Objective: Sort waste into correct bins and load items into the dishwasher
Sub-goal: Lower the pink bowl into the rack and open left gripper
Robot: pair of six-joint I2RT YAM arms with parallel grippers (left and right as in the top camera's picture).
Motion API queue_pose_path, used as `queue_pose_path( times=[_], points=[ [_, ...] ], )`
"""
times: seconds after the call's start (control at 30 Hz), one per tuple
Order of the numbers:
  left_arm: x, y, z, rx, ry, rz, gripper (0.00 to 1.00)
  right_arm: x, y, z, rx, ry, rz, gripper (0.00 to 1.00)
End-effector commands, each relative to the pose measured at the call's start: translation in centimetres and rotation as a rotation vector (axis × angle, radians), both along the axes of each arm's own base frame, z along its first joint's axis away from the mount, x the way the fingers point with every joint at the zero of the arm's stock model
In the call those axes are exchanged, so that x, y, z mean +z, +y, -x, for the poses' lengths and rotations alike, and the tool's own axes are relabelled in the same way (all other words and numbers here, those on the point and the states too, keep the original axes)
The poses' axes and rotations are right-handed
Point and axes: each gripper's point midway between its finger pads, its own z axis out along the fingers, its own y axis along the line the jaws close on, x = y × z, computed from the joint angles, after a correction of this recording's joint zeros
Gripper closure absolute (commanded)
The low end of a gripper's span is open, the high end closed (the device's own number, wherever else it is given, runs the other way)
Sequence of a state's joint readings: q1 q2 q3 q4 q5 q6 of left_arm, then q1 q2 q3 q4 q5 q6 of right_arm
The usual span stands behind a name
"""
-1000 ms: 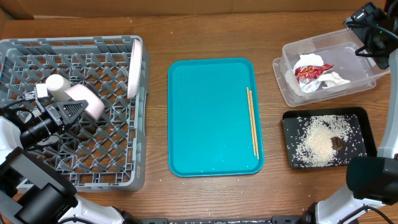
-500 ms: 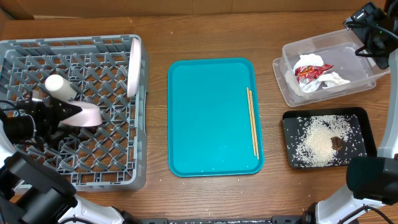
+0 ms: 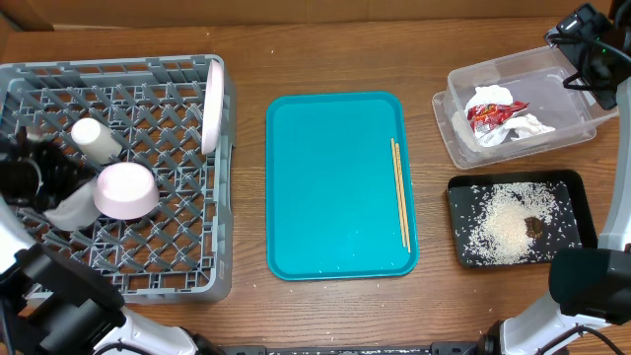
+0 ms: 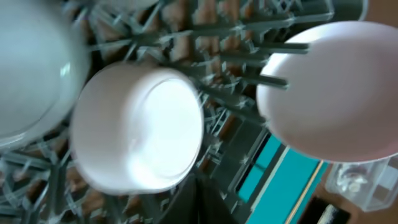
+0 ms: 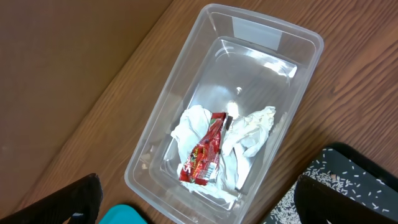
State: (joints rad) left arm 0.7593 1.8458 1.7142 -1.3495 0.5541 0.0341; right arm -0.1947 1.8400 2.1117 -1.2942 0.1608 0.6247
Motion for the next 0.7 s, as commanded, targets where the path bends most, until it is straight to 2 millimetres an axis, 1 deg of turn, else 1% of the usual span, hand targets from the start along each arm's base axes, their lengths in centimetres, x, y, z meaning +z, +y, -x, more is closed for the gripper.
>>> queue_pose_path(
  times=[0.0, 0.1, 0.17, 0.23, 0.3, 0.47, 0.67],
  points=[
    [-1.2, -1.8, -1.5, -0.037, 0.031, -0.044, 0.96, 0.4, 0.1, 0.0, 0.003, -0.01, 0.006, 0.0],
    [-3.6, -1.8, -1.4, -0.01, 0.147, -0.146, 0.96, 0.4, 0.1, 0.0, 0.003, -0.01, 0.006, 0.0],
    [-4.9, -1.3, -0.6, 0.042, 0.242, -0.22, 0.96, 0.4, 0.1, 0.0, 0.003, -0.01, 0.006, 0.0],
    [-5.9, -0.6, 0.4, 0.096, 0.314, -0.269, 0.96, 0.4, 0.1, 0.0, 0.003, -0.01, 0.006, 0.0],
    [-6.2, -0.1, 1.2, 0.14, 0.359, -0.287, 0.96, 0.4, 0.1, 0.0, 0.003, -0.01, 0.006, 0.0],
    [-6.3, 1.2, 3.0, 0.202, 0.415, -0.283, 0.96, 0.4, 0.1, 0.0, 0.003, -0.01, 0.006, 0.0],
    [-6.2, 1.4, 5.4, 0.232, 0.483, -0.237, 0.96, 0.4, 0.1, 0.0, 0.003, -0.01, 0.006, 0.0]
  ],
)
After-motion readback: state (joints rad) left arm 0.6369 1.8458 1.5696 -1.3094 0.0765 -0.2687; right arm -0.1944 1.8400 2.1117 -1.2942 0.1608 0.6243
